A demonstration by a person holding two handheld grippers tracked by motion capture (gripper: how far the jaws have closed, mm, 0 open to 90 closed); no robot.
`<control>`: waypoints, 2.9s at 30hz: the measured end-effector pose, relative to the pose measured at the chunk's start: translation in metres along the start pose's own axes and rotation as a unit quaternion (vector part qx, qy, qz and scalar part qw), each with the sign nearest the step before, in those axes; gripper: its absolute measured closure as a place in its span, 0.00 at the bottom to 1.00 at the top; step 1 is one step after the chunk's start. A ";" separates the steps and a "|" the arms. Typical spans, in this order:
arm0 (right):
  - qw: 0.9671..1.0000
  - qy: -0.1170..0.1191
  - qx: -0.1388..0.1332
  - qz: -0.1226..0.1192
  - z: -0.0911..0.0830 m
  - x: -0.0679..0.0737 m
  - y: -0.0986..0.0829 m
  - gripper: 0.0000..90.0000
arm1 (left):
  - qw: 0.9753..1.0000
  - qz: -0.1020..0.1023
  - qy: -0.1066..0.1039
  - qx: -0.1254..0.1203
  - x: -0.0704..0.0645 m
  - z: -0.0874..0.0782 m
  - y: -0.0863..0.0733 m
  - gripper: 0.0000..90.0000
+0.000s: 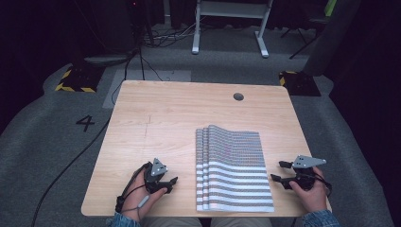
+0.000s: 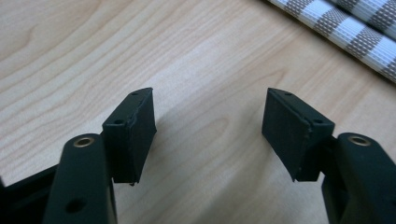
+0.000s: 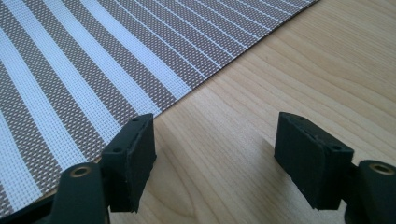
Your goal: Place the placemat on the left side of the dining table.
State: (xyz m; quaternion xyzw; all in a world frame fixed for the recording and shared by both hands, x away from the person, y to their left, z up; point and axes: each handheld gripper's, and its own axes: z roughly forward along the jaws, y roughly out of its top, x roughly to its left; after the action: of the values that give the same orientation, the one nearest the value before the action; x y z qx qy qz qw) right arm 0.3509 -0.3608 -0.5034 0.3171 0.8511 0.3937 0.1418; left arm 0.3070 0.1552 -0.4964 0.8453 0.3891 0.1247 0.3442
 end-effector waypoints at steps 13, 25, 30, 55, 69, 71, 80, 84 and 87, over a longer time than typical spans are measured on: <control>1.000 0.001 0.005 -0.008 0.000 0.000 0.000 0.29 | 1.000 0.005 -0.013 -0.017 -0.008 -0.028 0.022 0.39; 1.000 -0.008 0.004 -0.002 0.001 0.002 0.001 0.29 | 0.998 0.027 -0.051 -0.038 -0.031 -0.022 0.054 0.40; 1.000 -0.008 0.004 -0.002 0.001 0.002 0.001 0.29 | 0.994 0.023 -0.094 -0.051 -0.046 -0.002 0.069 0.40; 1.000 -0.009 0.004 0.001 0.002 0.002 0.001 0.29 | 0.986 0.000 -0.164 -0.019 -0.065 0.076 0.074 0.35; 1.000 -0.012 0.004 0.005 0.003 0.002 0.002 0.29 | 0.989 0.054 -0.135 -0.016 -0.083 0.075 0.082 0.87; 1.000 -0.012 0.006 0.004 0.002 0.001 0.002 0.29 | 0.988 0.076 -0.132 -0.031 -0.086 0.071 0.082 0.97; 1.000 -0.012 0.007 0.006 0.003 0.001 0.003 0.29 | 0.980 0.131 -0.119 -0.093 -0.093 0.019 0.097 0.98; 1.000 -0.012 0.008 0.005 0.003 0.001 0.003 0.29 | 0.978 0.141 -0.106 -0.110 -0.087 -0.010 0.098 0.98; 1.000 -0.012 0.008 0.006 0.003 0.001 0.003 0.29 | 0.976 0.158 -0.087 -0.121 -0.081 -0.029 0.098 0.98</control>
State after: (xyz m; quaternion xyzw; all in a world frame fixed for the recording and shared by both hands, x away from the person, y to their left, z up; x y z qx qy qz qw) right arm 0.3526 -0.3571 -0.5033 0.3275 0.8508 0.3839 0.1471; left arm 0.2950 0.0639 -0.4043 0.8557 0.2012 0.1492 0.4528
